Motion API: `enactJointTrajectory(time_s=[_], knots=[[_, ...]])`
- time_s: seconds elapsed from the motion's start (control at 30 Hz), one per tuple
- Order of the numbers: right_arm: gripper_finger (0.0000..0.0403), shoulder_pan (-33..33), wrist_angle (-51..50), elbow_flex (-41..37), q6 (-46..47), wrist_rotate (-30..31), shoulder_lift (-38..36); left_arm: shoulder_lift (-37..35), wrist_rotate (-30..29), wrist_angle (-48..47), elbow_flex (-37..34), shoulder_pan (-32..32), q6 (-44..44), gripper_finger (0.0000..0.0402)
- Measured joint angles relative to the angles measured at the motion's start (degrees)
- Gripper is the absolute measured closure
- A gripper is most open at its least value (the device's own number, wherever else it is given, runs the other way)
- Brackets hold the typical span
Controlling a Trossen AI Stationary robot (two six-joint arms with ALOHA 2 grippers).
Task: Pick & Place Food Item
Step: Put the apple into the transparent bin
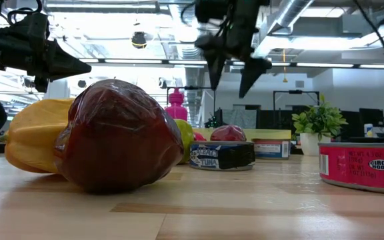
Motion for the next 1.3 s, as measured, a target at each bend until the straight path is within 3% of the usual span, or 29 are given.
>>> enactJointTrajectory(time_s=[0.37,0.6,1.3], knots=[[0.0022,-2.2,4.0,-0.1,0.3,-1.5,7.5,0.0,0.0,0.0,0.0,0.0,0.0,0.0401],[0.0022,-3.0,2.3,-0.9,0.9,0.7,7.7,0.0,0.0,0.0,0.0,0.0,0.0,0.0401],[0.0022,-1.5,4.8,-0.7,-1.5,-0.2,13.0,0.0,0.0,1.0,0.0,0.0,0.0,0.0401]])
